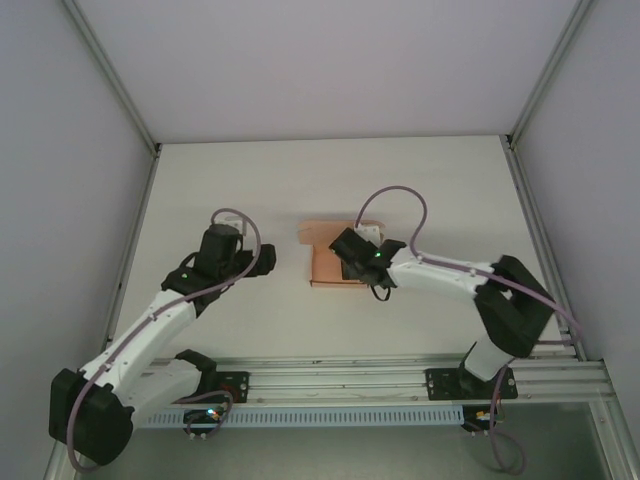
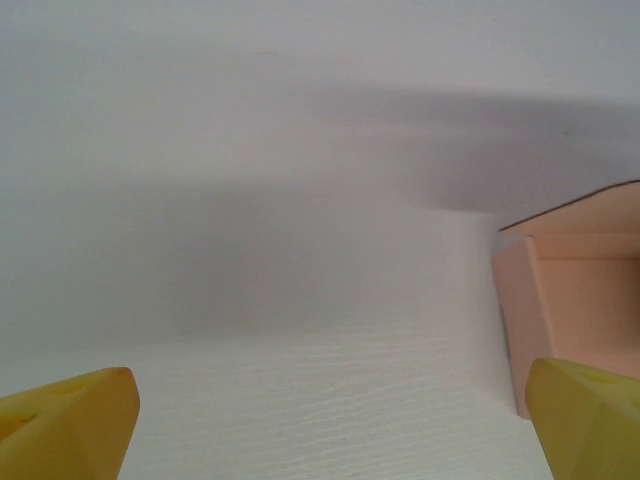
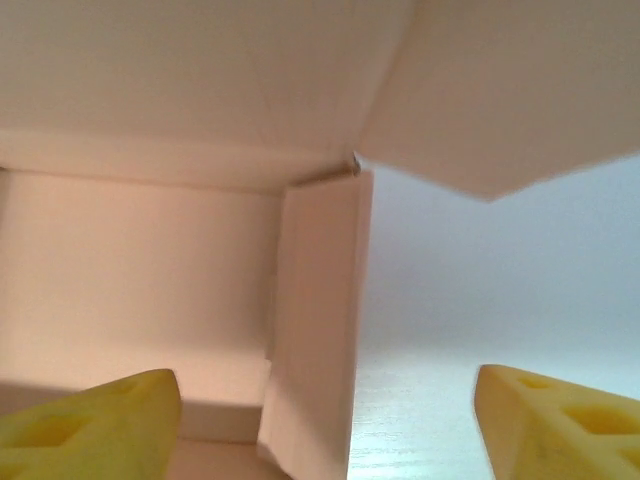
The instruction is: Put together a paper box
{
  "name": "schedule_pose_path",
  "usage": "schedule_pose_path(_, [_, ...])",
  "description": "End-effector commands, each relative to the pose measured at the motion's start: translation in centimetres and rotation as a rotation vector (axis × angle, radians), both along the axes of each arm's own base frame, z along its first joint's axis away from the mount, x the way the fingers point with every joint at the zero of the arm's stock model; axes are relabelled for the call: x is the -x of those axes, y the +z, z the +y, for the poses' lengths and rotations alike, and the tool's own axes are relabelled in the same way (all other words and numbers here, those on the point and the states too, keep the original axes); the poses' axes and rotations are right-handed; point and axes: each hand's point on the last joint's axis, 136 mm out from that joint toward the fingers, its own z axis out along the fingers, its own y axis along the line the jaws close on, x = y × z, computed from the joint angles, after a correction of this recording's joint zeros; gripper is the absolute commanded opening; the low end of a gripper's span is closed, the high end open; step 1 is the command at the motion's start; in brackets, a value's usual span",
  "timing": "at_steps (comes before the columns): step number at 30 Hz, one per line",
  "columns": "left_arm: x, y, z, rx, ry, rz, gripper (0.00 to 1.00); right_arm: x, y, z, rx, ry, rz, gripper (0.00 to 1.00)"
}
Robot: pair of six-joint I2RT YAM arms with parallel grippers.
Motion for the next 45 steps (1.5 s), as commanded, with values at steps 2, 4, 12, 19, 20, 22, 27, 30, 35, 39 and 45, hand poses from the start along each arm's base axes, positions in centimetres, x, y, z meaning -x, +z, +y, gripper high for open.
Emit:
schedule_pose_path(2, [-0.8,2.7,-4.0,0.039,-0.219,-0.085,1.0,-1.1,4.1,-0.7,-0.009,0.131,-0.131,0.92])
schedule_pose_path(4, [-1.3,2.9,-5.1,0.028,-0.288,-0.097,1.0,-1.6,5.3,-1.4,-0.02,0.202,-0.17,0.94])
schedule_pose_path(12, [-3.6,1.5,-6.8,0.028,-0.307,-0.051,1.0,-1.2,3.4,-2.8,-0.231,0.144,-0.067,0.85])
schedule_pose_path(19, [-2.4,0.5,-5.7,0.035,-0.271,-0.036,1.0,-0.7,-1.4,-1.8,-0.376,0.011,-0.048,0.72])
schedule_pose_path(20, [-2.1,0.2,-5.6,0.036,-0.269,-0.036,1.0,-0.9,-1.9,-1.6,-0.38,0.003,-0.048,0.71])
schedule_pose_path(22, [-1.7,0.1,-5.2,0.043,-0.255,-0.042,1.0,-1.4,-2.5,-1.1,-0.388,-0.009,-0.045,0.7])
schedule_pose_path(27, [-0.9,0.2,-4.3,0.051,-0.229,-0.057,1.0,-2.2,-4.5,-0.4,-0.353,-0.048,-0.031,0.58])
schedule_pose_path(30, [-0.6,0.3,-3.8,0.052,-0.218,-0.068,1.0,-2.3,-6.0,-0.6,-0.325,-0.076,-0.016,0.49])
schedule_pose_path(35, [-0.2,0.4,-3.4,0.054,-0.21,-0.074,1.0,-2.8,-8.0,-0.1,-0.303,-0.07,-0.007,0.28])
schedule_pose_path(39, [0.0,0.1,-3.3,0.057,-0.208,-0.063,1.0,-3.1,-8.4,0.6,-0.293,-0.035,0.003,0.28])
schedule_pose_path(45, [0.3,0.0,-3.1,0.056,-0.203,-0.061,1.0,-3.1,-7.2,0.2,-0.198,0.0,0.006,0.35])
